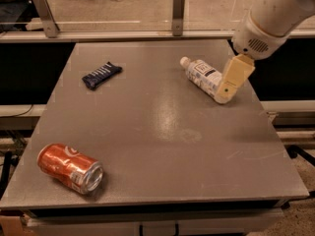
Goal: Place blue plastic bottle upright
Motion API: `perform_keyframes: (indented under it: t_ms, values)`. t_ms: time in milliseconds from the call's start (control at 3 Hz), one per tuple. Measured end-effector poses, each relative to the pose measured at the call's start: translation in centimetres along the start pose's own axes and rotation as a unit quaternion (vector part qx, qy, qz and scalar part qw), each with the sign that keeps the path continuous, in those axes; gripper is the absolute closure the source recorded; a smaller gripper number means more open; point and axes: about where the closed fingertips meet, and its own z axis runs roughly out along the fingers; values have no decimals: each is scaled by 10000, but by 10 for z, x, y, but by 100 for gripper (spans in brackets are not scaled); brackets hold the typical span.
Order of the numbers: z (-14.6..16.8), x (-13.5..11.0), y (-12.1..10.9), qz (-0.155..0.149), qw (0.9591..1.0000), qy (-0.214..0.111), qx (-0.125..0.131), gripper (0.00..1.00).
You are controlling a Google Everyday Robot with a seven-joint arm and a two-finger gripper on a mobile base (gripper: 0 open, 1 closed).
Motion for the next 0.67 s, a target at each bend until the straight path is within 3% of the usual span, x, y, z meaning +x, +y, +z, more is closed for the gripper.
perform_keyframes:
  t_ms: [333,667]
  values:
    - [46,-29,-37,444,9989,-61,137,0]
    - [88,-42,-65,864,9958,69,305,0]
